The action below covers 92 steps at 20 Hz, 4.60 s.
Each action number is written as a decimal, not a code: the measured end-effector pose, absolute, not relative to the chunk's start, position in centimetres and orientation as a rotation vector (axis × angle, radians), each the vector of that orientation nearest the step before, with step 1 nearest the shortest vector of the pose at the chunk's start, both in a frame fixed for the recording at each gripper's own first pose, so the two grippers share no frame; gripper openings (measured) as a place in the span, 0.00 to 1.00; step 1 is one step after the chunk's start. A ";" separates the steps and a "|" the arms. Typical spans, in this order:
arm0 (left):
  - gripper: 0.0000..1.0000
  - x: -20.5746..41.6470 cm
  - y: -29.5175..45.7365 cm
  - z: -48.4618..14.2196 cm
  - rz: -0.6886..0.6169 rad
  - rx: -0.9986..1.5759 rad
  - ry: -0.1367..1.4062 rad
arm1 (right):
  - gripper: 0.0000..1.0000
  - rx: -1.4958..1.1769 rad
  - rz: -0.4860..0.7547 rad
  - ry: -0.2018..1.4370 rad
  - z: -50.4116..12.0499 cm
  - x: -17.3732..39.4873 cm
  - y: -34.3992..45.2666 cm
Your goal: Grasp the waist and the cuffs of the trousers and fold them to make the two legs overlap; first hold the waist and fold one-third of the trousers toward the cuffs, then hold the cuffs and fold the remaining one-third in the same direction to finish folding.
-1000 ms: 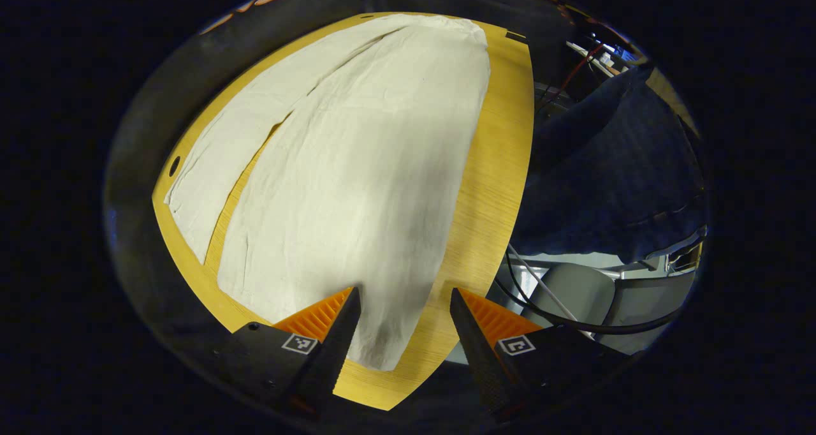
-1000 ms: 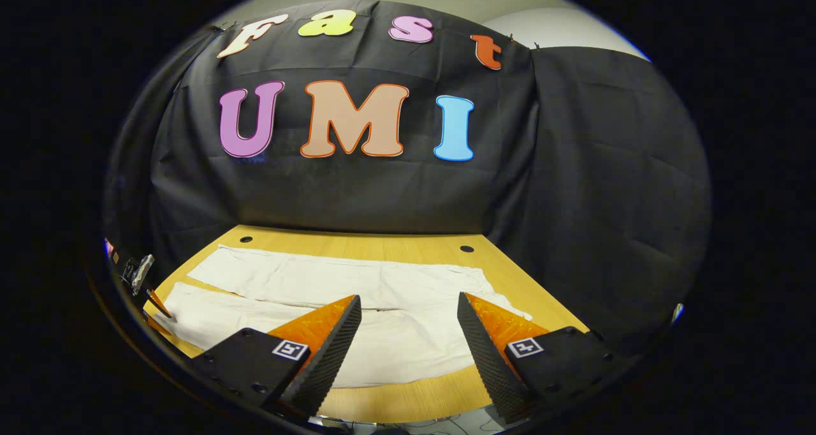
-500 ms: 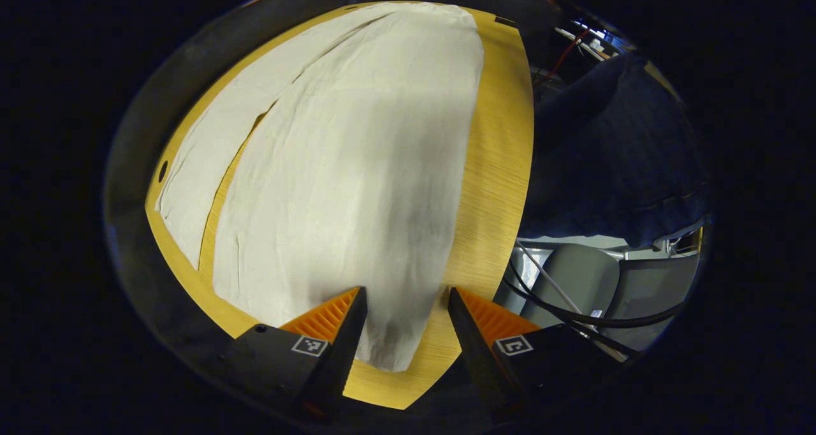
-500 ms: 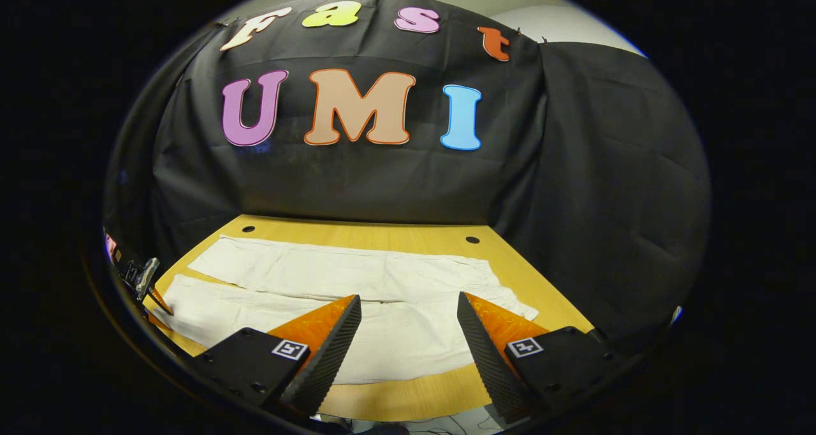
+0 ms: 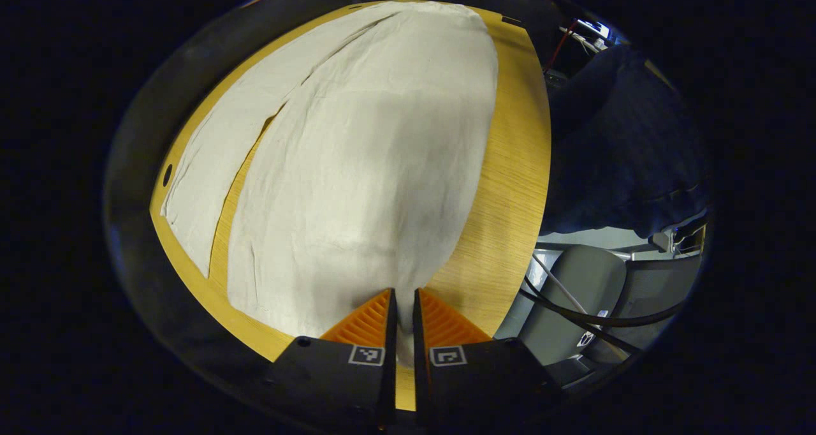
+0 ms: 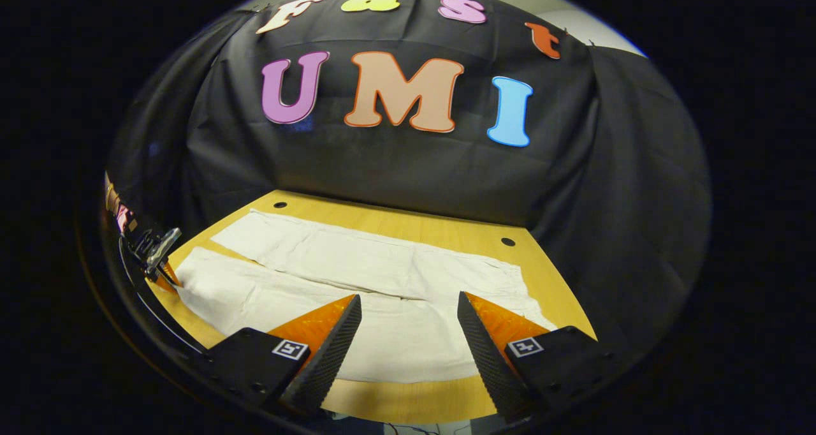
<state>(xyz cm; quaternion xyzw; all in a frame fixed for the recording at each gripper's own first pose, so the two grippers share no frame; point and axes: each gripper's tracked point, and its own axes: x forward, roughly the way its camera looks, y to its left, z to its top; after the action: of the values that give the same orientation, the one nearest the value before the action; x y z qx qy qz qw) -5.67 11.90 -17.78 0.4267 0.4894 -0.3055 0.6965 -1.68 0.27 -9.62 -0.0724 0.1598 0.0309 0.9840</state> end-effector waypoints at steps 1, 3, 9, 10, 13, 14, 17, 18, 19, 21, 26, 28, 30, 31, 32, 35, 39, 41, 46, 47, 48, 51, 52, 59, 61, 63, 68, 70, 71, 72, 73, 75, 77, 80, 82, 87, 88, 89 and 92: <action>0.01 -5.7 11.8 -17.8 -0.688 0.948 1.094 | 0.97 -0.169 0.092 0.334 -9.9 -1.4 0.2; 0.00 -5.6 11.9 -17.8 -0.679 0.936 1.117 | 0.98 -0.235 0.156 0.362 -10.7 -1.0 0.1; 0.00 -5.4 11.8 -17.9 -0.638 0.929 1.154 | 0.97 -0.468 0.368 0.508 -15.6 -0.2 -3.7; 0.00 -5.4 11.8 -17.9 -0.627 0.926 1.156 | 0.98 -0.507 0.395 0.543 -16.8 -0.2 -5.0; 0.00 -5.3 11.8 -18.0 -0.582 0.943 1.166 | 0.98 -0.604 0.480 0.673 -20.1 -0.3 -8.5; 0.00 -5.2 11.7 -18.1 -0.570 0.954 1.167 | 0.98 -0.651 0.517 0.704 -21.2 -0.2 -9.5; 0.00 -5.3 11.8 -18.1 -0.529 0.956 1.180 | 0.98 -0.762 0.627 0.818 -24.6 -0.8 -12.0; 0.00 -5.3 11.8 -18.2 -0.517 0.957 1.190 | 0.98 -0.792 0.659 0.853 -25.8 -0.8 -12.7; 0.00 -5.3 11.9 -18.2 -0.508 0.962 1.198 | 0.98 -0.822 0.683 0.881 -26.9 -0.7 -13.2; 0.00 -5.1 11.9 -18.2 -0.493 0.967 1.209 | 0.98 -0.863 0.722 0.941 -28.7 -0.8 -14.2; 0.00 -5.1 11.8 -18.2 -0.431 0.933 1.236 | 0.98 -0.900 0.807 1.012 -31.3 -0.6 -14.6; 0.00 -4.8 12.0 -18.2 -0.411 0.930 1.239 | 0.97 -0.893 0.823 1.038 -31.8 -0.6 -14.5; 0.00 -4.6 12.0 -18.2 -0.396 0.928 1.243 | 0.93 -0.868 0.852 1.079 -32.0 -1.0 -14.4; 0.00 -4.7 11.9 -18.1 -0.391 0.925 1.246 | 0.89 -0.861 0.852 1.090 -32.1 -1.1 -14.6; 0.00 -4.6 11.9 -18.1 -0.388 0.920 1.250 | 0.88 -0.860 0.855 1.087 -32.1 -0.9 -14.5; 0.00 -4.3 11.7 -18.2 -0.384 0.900 1.262 | 0.68 -0.846 0.805 1.102 -32.2 -0.2 -15.0; 0.00 -3.3 10.2 -18.6 -0.397 0.905 1.272 | 0.19 -0.886 0.738 1.070 -32.1 1.0 -15.6; 0.00 -3.5 10.6 -18.6 -0.402 0.902 1.270 | 0.15 -0.898 0.722 1.065 -32.0 1.1 -15.6; 0.00 -3.4 10.4 -18.6 -0.395 0.862 1.243 | 0.02 -0.801 0.631 1.129 -31.8 0.9 -15.7; 0.00 -3.3 10.5 -18.6 -0.389 0.848 1.233 | 0.04 -0.786 0.606 1.117 -31.7 1.2 -15.7; 0.00 -3.2 10.5 -18.6 -0.375 0.830 1.219 | 0.02 -0.774 0.579 1.108 -31.4 1.2 -15.6; 0.00 -3.1 10.5 -18.5 -0.313 0.747 1.171 | 0.02 -0.675 0.462 1.079 -30.2 1.7 -15.6; 0.00 -2.8 10.5 -18.5 -0.294 0.706 1.136 | 0.03 -0.622 0.414 1.074 -29.8 1.6 -15.6; 0.00 0.6 10.0 -15.6 -0.119 0.401 0.852 | 0.03 -0.323 0.109 0.888 -24.9 4.1 -14.7; 0.00 2.9 9.9 -13.2 -0.084 0.338 0.728 | 0.02 -0.272 0.036 0.823 -23.4 5.0 -14.6; 0.00 5.4 10.4 -10.8 -0.033 0.279 0.612 | 0.01 -0.238 -0.040 0.760 -22.4 6.5 -14.5; 0.00 11.6 11.7 -5.8 0.053 0.176 0.406 | 0.03 -0.142 -0.151 0.623 -19.8 10.3 -14.0; 0.00 14.6 12.0 -4.3 0.086 0.150 0.354 | 0.01 -0.090 -0.181 0.569 -18.4 12.5 -14.0; 0.00 15.8 11.9 -3.7 0.100 0.150 0.343 | 0.02 -0.067 -0.188 0.542 -17.5 13.8 -13.8; 0.00 17.0 11.9 -3.2 0.113 0.152 0.321 | 0.02 -0.050 -0.196 0.523 -17.0 15.0 -13.8; 0.00 18.7 11.9 -2.6 0.128 0.153 0.304 | 0.02 -0.036 -0.200 0.507 -16.6 16.4 -13.9; 0.00 21.1 11.9 -1.6 0.171 0.136 0.281 | 0.02 -0.026 -0.198 0.488 -16.2 19.0 -14.0; 0.00 23.3 12.0 -0.4 0.213 0.105 0.235 | 0.02 -0.013 -0.177 0.480 -16.3 21.7 -13.8; 0.00 27.0 12.7 0.1 0.265 0.079 0.221 | 0.02 0.020 -0.147 0.488 -16.8 26.1 -13.7; 0.00 29.2 13.0 -0.3 0.282 0.079 0.226 | 0.02 0.042 -0.131 0.493 -17.4 28.9 -13.3; 0.00 33.0 14.4 -3.0 0.343 0.074 0.284 | 0.02 0.054 -0.116 0.567 -21.5 33.2 -12.5; 0.00 33.2 14.4 -3.3 0.344 0.073 0.288 | 0.03 0.050 -0.110 0.579 -22.3 33.7 -12.4; 0.00 33.3 14.6 -3.5 0.346 0.070 0.289 | 0.02 0.045 -0.106 0.587 -22.8 33.8 -12.4; 0.00 33.5 14.7 -3.6 0.350 0.049 0.280 | 0.03 0.043 -0.093 0.594 -23.6 34.2 -12.6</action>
<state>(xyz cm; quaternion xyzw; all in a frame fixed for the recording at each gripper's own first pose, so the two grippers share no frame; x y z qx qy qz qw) 33.51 14.70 -3.62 0.0241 0.1388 0.1736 0.9747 34.24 -12.55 -23.63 0.0214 0.2927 -0.0457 0.9549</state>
